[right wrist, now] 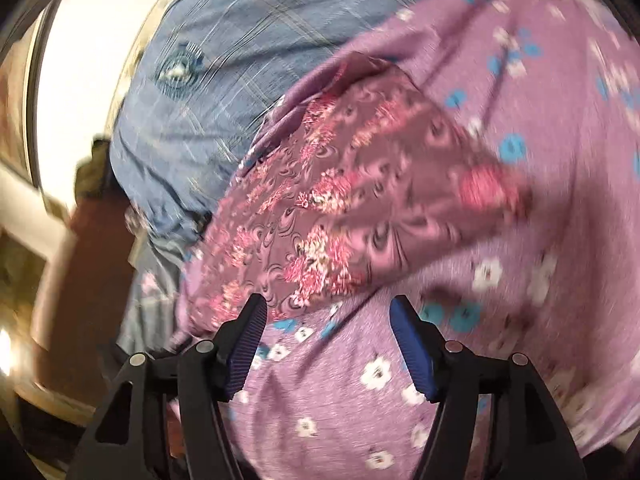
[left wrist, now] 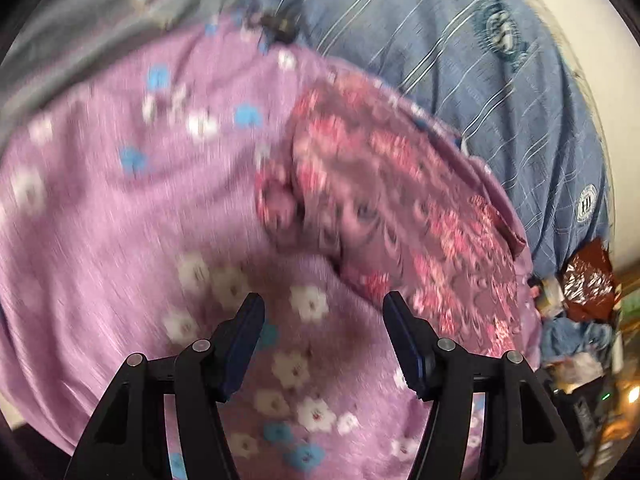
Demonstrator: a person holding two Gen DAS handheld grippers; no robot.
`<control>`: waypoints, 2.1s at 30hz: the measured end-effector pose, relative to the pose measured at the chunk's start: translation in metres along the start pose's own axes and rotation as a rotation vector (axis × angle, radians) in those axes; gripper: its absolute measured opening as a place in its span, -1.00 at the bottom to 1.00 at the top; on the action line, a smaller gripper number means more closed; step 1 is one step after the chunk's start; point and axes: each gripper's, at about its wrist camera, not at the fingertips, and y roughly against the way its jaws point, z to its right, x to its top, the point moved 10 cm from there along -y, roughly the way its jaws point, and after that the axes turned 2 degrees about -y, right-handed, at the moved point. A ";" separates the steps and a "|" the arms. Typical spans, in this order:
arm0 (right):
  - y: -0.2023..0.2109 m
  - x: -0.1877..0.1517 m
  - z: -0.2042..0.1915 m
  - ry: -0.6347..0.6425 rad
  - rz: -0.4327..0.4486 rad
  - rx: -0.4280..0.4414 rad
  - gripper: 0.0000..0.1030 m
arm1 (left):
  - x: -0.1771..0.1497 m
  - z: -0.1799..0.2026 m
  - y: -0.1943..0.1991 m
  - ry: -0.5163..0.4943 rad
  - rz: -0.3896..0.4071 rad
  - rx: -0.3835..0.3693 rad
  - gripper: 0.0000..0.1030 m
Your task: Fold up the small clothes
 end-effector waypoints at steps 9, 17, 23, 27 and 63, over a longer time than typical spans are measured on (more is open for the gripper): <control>-0.016 0.032 0.060 -0.376 0.069 0.099 0.31 | 0.045 -0.005 -0.029 0.172 0.051 -0.166 0.19; -0.033 0.072 0.058 -0.289 0.163 0.030 -0.68 | 0.081 0.003 -0.046 0.106 0.135 -0.237 -0.30; -0.022 0.068 0.045 -0.069 0.207 -0.155 -0.86 | 0.082 0.000 -0.052 0.050 0.141 -0.203 -0.75; -0.007 0.066 0.028 0.048 0.271 -0.207 -0.91 | 0.071 0.020 -0.037 -0.002 0.203 -0.225 -0.82; -0.081 0.010 -0.084 0.296 0.013 -0.199 -0.91 | -0.008 -0.033 0.058 -0.011 0.189 -0.197 -0.45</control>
